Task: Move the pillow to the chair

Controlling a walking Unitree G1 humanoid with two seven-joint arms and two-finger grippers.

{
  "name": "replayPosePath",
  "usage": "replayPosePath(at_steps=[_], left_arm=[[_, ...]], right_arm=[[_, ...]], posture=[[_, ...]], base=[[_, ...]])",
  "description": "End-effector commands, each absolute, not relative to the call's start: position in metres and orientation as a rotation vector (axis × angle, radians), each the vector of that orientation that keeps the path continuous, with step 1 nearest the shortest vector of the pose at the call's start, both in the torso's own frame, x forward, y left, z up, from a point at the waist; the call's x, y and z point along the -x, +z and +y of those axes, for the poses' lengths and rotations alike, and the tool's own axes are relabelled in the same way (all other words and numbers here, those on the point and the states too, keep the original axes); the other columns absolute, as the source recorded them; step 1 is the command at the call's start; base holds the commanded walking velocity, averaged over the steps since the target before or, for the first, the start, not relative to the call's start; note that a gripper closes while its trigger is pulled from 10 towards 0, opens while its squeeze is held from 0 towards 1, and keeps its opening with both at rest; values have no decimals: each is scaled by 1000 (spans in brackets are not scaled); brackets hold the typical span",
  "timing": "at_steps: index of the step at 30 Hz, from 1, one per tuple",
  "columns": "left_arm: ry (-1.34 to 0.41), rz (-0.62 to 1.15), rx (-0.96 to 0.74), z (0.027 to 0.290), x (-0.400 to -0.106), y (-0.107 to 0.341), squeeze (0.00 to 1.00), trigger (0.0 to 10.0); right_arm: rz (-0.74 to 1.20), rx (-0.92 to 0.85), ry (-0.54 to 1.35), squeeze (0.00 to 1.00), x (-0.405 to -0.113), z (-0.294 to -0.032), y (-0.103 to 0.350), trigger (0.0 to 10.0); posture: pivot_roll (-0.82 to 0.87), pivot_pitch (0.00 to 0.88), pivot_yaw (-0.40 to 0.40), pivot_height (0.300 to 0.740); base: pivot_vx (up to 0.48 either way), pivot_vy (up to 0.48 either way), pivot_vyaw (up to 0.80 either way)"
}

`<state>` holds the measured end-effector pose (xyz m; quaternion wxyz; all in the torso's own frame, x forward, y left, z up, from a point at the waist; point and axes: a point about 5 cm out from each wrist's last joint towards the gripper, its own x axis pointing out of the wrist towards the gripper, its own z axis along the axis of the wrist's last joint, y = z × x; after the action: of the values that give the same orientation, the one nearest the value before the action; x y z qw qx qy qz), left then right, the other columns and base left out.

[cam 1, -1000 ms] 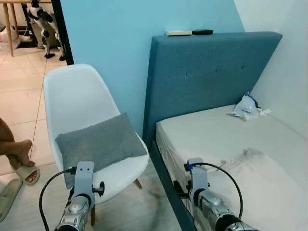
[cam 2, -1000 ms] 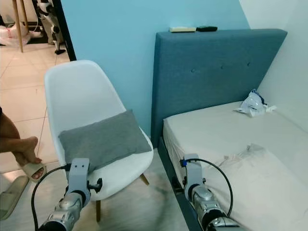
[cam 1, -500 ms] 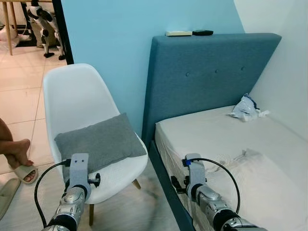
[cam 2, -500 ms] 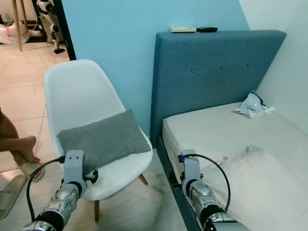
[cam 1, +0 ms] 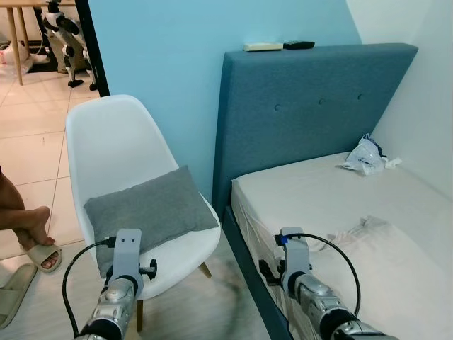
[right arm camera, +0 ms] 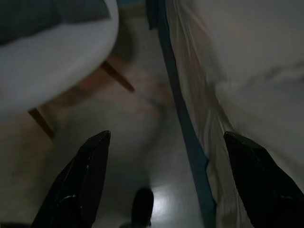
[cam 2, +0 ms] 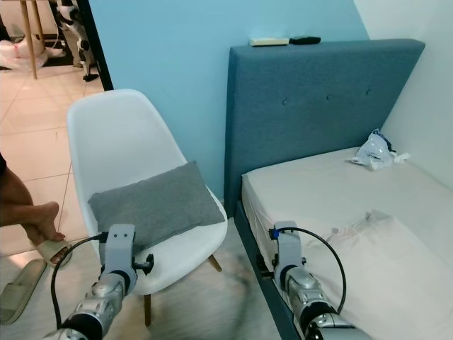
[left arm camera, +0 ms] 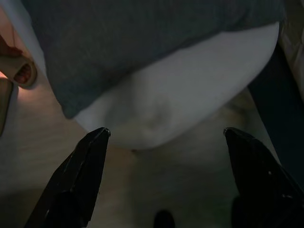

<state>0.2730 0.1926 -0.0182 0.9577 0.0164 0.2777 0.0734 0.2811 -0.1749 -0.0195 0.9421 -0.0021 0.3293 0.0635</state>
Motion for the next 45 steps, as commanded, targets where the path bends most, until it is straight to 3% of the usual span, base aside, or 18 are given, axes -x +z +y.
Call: replayPosePath(at_steps=[1,4,12,20,30,39,45], left_arm=[[130,599,-43,187,-265,-26,0,10000],[49,626,-102,180,-261,-31,0,10000],[63,620,-107,180,-266,-27,0,10000],[-12,520,-119,175,-291,-3,0,10000],[-51,477,-94,156,-306,11,0,10000],[19,505,-114,176,-294,2,0,10000],[78,481,-73,174,-293,4,0,10000]], right_arm=[[692,9,126,0,-275,-179,-24,10000],[691,4,109,0,-272,-184,-26,10000],[640,20,99,0,-284,-190,-14,10000],[406,-41,155,0,-315,-199,33,10000],[211,-120,198,0,-309,-208,89,10000],[340,23,252,0,-304,-201,61,10000],[399,135,271,0,-306,-194,53,10000]], posture=[[-25,26,-65,740],[-49,15,-55,740],[-57,17,-36,740],[-100,45,33,740],[-104,57,21,740],[-84,46,-33,740],[-50,49,-85,740]], base=[[0,0,0],[0,0,0],[0,0,0],[0,0,0],[0,0,0],[0,0,0],[0,0,0]])
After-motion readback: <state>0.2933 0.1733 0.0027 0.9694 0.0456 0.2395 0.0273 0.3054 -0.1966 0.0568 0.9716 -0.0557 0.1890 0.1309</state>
